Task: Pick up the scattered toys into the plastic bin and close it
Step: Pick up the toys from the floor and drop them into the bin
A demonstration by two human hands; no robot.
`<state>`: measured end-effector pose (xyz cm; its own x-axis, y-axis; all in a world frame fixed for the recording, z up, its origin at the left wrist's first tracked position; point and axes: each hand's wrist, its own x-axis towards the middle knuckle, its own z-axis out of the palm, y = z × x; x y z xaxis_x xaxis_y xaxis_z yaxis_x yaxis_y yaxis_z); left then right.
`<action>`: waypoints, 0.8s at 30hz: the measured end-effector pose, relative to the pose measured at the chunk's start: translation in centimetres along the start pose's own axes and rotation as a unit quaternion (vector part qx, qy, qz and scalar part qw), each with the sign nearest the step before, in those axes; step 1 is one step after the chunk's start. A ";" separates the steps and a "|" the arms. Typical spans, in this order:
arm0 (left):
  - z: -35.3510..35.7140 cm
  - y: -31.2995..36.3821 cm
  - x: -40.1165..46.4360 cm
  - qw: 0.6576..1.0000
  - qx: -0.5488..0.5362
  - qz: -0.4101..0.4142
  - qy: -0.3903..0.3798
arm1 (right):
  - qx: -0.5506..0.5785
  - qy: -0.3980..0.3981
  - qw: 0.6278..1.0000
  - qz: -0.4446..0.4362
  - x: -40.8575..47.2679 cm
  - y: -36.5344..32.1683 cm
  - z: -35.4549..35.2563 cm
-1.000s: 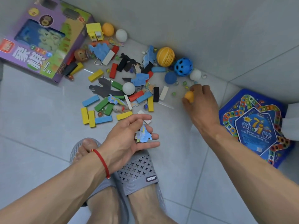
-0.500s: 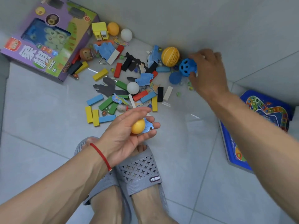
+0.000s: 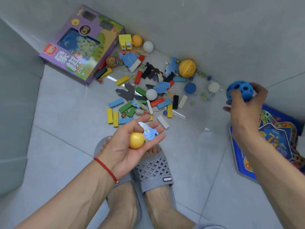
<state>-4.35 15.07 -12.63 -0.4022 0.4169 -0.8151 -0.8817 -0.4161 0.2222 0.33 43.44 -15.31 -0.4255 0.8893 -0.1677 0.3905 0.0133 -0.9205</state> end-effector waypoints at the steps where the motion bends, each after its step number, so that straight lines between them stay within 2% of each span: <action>1: -0.4 0.4 -1.4 1.000 -0.012 0.006 0.000 | 0.079 0.016 0.993 0.083 -1.6 -0.1 -0.1; 3: -1.3 1.7 -4.8 0.999 -0.034 0.033 0.002 | 0.170 0.005 0.962 0.213 -5.3 -1.1 0.5; 4: -1.8 2.5 -6.8 0.998 -0.039 0.055 0.002 | 0.185 -0.031 0.948 0.258 -7.2 -2.0 1.3; 5: -2.1 3.4 -9.0 0.996 -0.041 0.082 0.003 | 0.198 -0.087 0.931 0.294 -9.4 -3.4 2.4; 7: -3.1 5.8 -13.5 0.986 -0.039 0.158 0.020 | 0.218 -0.251 0.884 0.330 -13.9 -7.5 5.3; 9: -4.4 8.8 -18.0 0.966 -0.045 0.248 0.046 | 0.207 -0.430 0.823 0.308 -18.5 -13.3 8.3; 11: -5.7 12.5 -22.5 0.936 -0.046 0.340 0.083 | 0.164 -0.559 0.773 0.249 -23.1 -19.6 11.3; 13: -7.0 16.2 -26.8 0.897 -0.043 0.415 0.147 | 0.138 -0.635 0.736 0.190 -27.5 -25.4 14.0; 15: -7.6 19.2 -30.2 0.855 -0.019 0.458 0.242 | 0.129 -0.684 0.702 0.149 -31.2 -30.0 16.2; 16: -7.8 20.3 -31.6 0.835 -0.007 0.469 0.289 | 0.103 -0.693 0.704 0.114 -32.6 -31.7 17.2; 18: -8.3 21.6 -33.6 0.813 0.013 0.473 0.339 | 0.040 -0.676 0.735 0.026 -34.3 -33.6 18.5; 20: -8.6 21.5 -33.9 0.799 0.060 0.486 0.349 | 0.006 -0.657 0.753 -0.037 -33.9 -33.3 18.6; 22: -8.3 19.8 -32.5 0.764 0.143 0.523 0.349 | -0.041 -0.654 0.752 -0.067 -31.5 -31.2 17.3; 24: -7.5 17.0 -29.8 0.738 0.207 0.558 0.318 | -0.142 -0.619 0.765 -0.105 -27.6 -27.4 15.1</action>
<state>-5.51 -10.51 11.43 -0.8540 -0.5171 -0.0570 -0.1411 0.1247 0.9821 -10.96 11.65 9.27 -0.8814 -0.2592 -0.3949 0.2949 0.3512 -0.8886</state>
